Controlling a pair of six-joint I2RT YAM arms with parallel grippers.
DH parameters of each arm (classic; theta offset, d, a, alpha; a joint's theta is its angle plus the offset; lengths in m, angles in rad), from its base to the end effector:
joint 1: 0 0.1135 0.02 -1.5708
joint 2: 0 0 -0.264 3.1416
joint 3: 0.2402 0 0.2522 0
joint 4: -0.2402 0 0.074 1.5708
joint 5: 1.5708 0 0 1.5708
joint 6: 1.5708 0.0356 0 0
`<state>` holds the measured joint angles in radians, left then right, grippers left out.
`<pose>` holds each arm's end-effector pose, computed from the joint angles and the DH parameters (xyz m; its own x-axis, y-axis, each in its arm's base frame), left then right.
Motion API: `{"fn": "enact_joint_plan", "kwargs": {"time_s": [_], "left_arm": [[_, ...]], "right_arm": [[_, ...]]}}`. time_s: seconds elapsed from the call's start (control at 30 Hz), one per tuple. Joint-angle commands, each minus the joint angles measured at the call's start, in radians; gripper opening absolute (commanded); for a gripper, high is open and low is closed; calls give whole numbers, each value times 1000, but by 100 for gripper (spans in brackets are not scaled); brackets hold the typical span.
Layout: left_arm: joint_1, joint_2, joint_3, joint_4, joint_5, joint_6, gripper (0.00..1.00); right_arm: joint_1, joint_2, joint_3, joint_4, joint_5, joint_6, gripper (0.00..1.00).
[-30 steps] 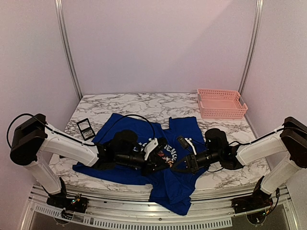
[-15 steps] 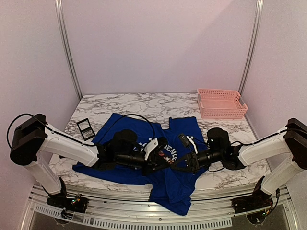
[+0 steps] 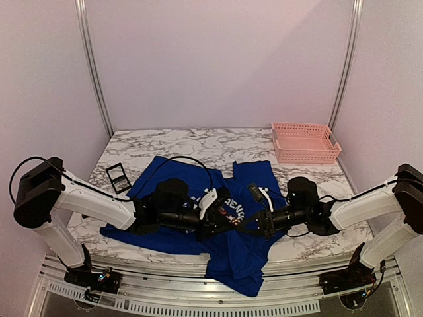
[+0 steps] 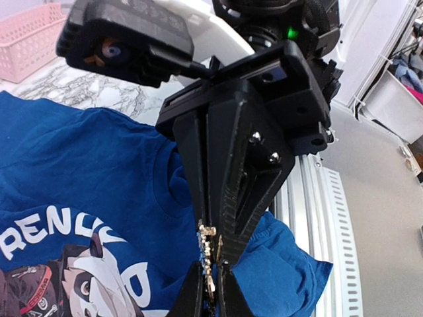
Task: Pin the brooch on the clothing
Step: Pass from the right arm to the left
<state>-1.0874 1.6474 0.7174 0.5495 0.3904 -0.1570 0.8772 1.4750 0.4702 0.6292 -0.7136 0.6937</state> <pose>0.1433 -0.3020 0.1765 -0.3242 0.3065 -0.8950 0.9440 0.1669 -0.2848 0.1551 0.2230 0.1647 -0.8009 -0.2072 -0.5618 -0.5963 0.1920 0.7794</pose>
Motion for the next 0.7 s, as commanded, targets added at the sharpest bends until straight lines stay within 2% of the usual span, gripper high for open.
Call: {"fn": "enact_joint_plan", "kwargs": {"time_s": [0.0,0.1,0.2,0.4,0.57,0.67], "left_arm": [[-11,-22,14,-22,-63,-27,0],[-12,-21,16,-36,-59,-50,1],[-14,-20,17,-52,-73,-55,11],[-13,-21,33,-88,-98,-38,17],[-11,-26,42,-130,-44,-11,24],[-4,-29,46,-135,-44,1,23]], "right_arm": [[18,-43,8,12,19,-13,0],[22,-44,10,13,18,-16,0],[25,-49,14,10,25,-19,0],[41,-43,51,-57,34,-48,0],[45,-57,49,-77,49,-63,0],[45,-58,54,-94,50,-71,0]]}}
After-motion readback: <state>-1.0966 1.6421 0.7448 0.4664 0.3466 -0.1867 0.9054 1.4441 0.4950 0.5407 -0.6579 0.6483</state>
